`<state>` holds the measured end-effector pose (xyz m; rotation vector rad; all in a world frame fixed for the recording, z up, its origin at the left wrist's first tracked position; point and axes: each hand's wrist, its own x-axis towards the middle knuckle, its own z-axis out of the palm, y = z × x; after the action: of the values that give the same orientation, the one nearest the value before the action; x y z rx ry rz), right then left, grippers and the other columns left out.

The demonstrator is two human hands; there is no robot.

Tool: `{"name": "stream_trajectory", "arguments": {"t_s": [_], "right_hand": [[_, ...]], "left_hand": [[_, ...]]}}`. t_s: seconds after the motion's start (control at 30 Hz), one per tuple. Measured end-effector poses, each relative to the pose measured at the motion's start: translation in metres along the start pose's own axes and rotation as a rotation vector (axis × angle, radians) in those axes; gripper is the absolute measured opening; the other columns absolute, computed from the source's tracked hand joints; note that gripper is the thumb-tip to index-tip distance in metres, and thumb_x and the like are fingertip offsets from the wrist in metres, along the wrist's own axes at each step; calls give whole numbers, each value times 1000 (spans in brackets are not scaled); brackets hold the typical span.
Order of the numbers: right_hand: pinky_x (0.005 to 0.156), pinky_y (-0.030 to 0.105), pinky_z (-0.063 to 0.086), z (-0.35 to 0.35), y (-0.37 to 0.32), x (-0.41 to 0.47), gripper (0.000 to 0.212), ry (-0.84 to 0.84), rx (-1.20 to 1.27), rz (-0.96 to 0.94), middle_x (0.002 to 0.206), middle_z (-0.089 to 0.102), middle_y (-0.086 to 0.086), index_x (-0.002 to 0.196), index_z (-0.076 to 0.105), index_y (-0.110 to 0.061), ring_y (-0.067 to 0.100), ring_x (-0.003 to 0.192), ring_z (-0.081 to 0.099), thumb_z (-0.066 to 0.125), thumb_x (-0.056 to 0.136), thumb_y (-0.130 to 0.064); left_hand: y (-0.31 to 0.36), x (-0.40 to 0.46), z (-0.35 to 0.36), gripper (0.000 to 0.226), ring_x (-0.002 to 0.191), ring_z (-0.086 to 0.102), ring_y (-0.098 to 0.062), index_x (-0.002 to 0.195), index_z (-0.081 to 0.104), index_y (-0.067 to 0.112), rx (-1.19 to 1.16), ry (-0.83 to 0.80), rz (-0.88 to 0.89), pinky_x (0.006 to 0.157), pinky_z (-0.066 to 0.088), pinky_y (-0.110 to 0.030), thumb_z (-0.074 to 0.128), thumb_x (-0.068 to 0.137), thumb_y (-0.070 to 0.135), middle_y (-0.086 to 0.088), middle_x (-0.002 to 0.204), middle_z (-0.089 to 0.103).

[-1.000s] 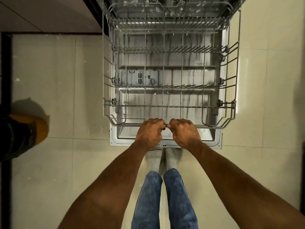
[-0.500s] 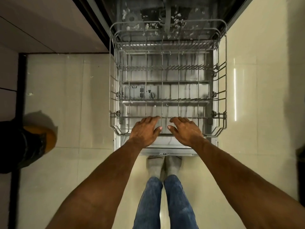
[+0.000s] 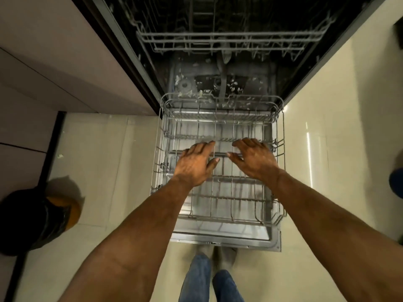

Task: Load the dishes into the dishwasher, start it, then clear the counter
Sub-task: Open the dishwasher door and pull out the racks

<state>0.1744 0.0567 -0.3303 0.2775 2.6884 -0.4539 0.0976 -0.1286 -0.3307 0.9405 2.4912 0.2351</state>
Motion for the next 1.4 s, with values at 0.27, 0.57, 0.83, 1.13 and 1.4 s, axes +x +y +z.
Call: {"name": "stream_trajectory", "arguments": {"t_s": [0.27, 0.57, 0.83, 1.13, 1.4], "right_hand": [[100, 45, 35, -113, 6, 68, 45, 389, -113, -38, 132, 52, 7, 131, 51, -20, 28, 123, 46, 42, 98, -49], [101, 48, 36, -180, 19, 154, 56, 510, -203, 26, 133, 49, 14, 137, 44, -15, 33, 123, 45, 44, 96, -52], [95, 44, 46, -175, 30, 190, 54, 352, -214, 39, 131, 60, 7, 138, 47, -32, 31, 116, 57, 33, 96, -63], [76, 36, 46, -171, 31, 195, 59, 456, -210, 71, 116, 68, 4, 127, 60, -36, 30, 101, 64, 29, 92, -72], [76, 32, 41, -170, 19, 166, 62, 288, -230, 137, 119, 66, 3, 126, 60, -35, 28, 106, 61, 30, 90, -75]], "left_hand": [[-5, 98, -104, 56, 139, 33, -25, 152, 21, 24, 96, 274, 106, 115, 24, -43, 33, 101, 46, -4, 152, 34], [-25, 190, -173, 52, 129, 43, -28, 147, 33, 22, 275, 412, 172, 108, 29, -42, 37, 100, 44, -6, 142, 43], [-38, 216, -176, 50, 122, 53, -32, 130, 51, 20, 302, 349, 158, 98, 38, -42, 27, 100, 54, -8, 129, 60], [-32, 220, -181, 55, 106, 61, -30, 121, 57, 18, 316, 328, 150, 74, 33, -32, 25, 100, 57, -9, 112, 66], [-28, 193, -166, 53, 110, 61, -30, 123, 60, 24, 353, 277, 102, 84, 45, -37, 26, 99, 58, -5, 117, 67]]}}
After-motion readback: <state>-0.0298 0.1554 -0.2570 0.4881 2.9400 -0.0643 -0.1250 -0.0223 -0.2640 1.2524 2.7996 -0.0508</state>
